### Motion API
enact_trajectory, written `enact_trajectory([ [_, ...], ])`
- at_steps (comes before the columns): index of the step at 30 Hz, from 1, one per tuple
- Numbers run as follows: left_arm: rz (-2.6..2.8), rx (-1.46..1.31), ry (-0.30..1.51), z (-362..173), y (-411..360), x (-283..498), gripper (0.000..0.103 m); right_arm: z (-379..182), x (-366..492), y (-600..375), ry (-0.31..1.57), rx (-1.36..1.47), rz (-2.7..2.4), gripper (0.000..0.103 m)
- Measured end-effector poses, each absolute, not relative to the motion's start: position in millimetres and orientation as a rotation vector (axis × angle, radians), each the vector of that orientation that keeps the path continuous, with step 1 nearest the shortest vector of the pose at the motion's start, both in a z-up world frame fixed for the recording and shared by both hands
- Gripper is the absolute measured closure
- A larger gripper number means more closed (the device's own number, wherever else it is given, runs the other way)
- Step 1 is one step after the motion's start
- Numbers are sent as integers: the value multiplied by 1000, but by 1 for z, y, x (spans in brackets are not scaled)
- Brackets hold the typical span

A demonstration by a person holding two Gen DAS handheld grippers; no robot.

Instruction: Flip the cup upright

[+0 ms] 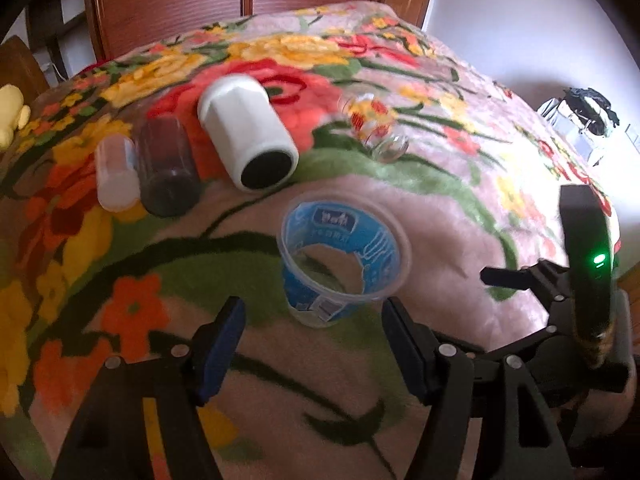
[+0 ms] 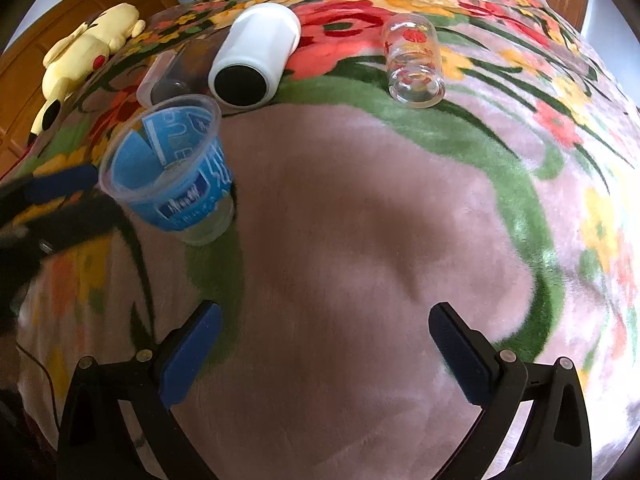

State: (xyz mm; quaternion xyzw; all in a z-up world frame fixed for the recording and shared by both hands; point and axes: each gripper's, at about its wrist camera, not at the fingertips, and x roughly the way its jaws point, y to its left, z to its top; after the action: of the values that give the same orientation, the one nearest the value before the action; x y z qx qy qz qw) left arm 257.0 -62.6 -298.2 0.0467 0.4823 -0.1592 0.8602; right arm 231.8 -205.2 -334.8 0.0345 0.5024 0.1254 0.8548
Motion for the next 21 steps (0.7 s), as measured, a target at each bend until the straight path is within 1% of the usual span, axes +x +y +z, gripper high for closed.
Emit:
enact_trajectory([
  [6, -379, 118, 928, -244, -58, 231, 34, -306, 223, -218, 1019, 44, 284, 0],
  [10, -403, 150, 871, -194, -56, 215, 33, -268, 219, -232, 966, 34, 284, 0],
  [11, -397, 156, 859, -179, -56, 213, 33, -248, 218, -239, 938, 40, 281, 0],
  [14, -352, 190, 788, -128, -54, 202, 21, -203, 214, -250, 868, 55, 282, 0],
  [17, -298, 235, 686, -79, -55, 181, 20, -145, 203, -258, 777, 50, 280, 0],
  [18, -284, 237, 664, -63, -55, 174, 18, -117, 197, -259, 740, 45, 288, 0],
  [19, -275, 231, 646, -47, -54, 165, 17, -106, 194, -259, 726, 42, 292, 0],
  [20, -269, 225, 635, -34, -53, 157, 15, -80, 186, -257, 694, 34, 304, 0],
  [21, -258, 224, 626, -21, -52, 149, 15, -66, 181, -255, 675, 27, 310, 0],
])
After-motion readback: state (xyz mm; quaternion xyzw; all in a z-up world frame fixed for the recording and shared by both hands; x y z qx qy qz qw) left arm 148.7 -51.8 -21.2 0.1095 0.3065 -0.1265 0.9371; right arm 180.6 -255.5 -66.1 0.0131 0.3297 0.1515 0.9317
